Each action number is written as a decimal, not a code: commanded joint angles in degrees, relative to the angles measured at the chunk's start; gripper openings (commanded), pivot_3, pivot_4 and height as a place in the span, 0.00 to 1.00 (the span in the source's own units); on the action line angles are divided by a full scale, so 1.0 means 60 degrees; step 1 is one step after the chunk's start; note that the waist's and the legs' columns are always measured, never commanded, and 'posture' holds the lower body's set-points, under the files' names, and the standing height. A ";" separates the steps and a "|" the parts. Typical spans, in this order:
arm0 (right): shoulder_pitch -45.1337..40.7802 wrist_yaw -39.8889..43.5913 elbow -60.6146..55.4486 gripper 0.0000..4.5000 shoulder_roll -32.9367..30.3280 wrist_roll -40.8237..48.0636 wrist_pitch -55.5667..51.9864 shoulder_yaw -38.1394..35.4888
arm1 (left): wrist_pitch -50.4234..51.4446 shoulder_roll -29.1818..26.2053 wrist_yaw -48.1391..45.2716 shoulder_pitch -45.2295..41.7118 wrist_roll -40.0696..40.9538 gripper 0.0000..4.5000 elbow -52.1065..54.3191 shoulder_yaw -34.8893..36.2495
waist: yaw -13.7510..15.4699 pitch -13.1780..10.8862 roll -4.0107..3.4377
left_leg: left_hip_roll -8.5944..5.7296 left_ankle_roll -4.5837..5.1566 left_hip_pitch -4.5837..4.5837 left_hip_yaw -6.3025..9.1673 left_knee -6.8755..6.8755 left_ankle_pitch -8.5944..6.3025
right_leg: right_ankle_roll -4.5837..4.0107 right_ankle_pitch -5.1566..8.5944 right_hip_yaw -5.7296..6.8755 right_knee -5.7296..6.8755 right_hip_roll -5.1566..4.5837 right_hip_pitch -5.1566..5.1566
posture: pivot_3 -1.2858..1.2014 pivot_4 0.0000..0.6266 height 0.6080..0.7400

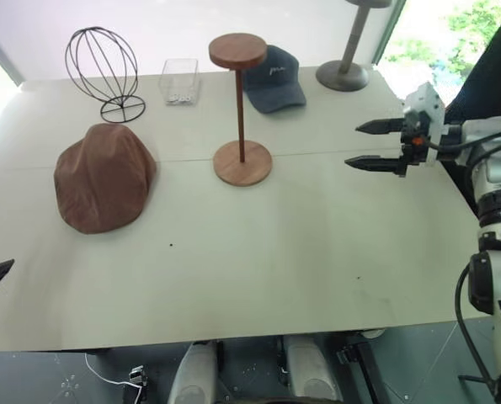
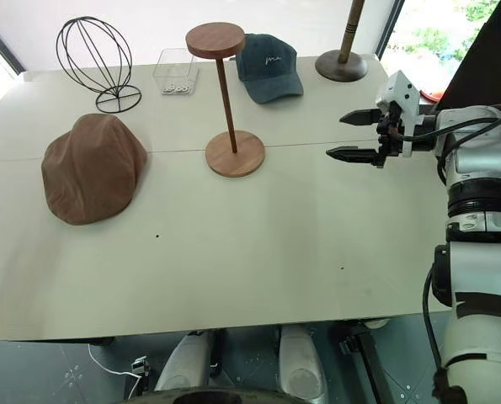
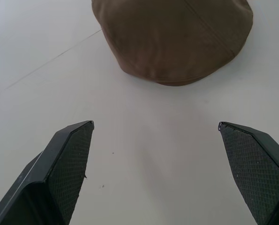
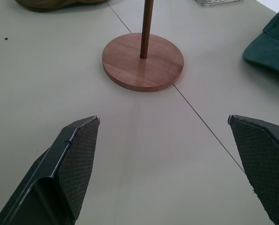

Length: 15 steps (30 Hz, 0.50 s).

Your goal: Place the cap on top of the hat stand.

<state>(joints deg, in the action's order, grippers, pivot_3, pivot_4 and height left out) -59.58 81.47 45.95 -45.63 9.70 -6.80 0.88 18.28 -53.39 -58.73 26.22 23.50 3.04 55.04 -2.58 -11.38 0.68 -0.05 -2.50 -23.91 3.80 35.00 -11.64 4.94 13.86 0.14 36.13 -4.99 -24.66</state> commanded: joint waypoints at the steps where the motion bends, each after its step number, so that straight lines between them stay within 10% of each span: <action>1: -0.0409 -0.0011 0.0066 1.00 0.0010 0.0040 0.0238 -0.0192 | 0.0068 0.0051 -0.0032 0.0001 0.0210 0.99 0.0284 0.0398 | 0.0000 0.0000 0.0000 | 0.0000 0.0000 0.0000 0.0000 0.0000 0.0000 | 0.0000 0.0000 0.0000 0.0000 0.0000 0.0000 | 0.52 0.24 1.00; 15: -0.0496 0.0209 -0.0681 1.00 -0.0104 0.0321 -0.0260 -0.0275 | 0.0676 -0.0019 0.0346 -0.0798 0.0308 0.99 0.1696 -0.0521 | 0.0002 0.0000 0.0000 | 0.0000 0.0001 0.0032 -0.0006 0.0008 0.0001 | 0.0003 -0.0002 -0.0009 0.0015 0.0005 0.0024 | 0.52 0.24 1.00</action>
<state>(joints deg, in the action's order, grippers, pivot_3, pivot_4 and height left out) -61.05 82.09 45.16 -45.49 10.02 -7.49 0.85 22.08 -53.20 -57.00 21.84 24.79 12.19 52.18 -2.57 -11.38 0.68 -0.05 -2.49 -23.71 3.77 35.05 -11.64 4.96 13.85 0.08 36.22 -4.96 -24.51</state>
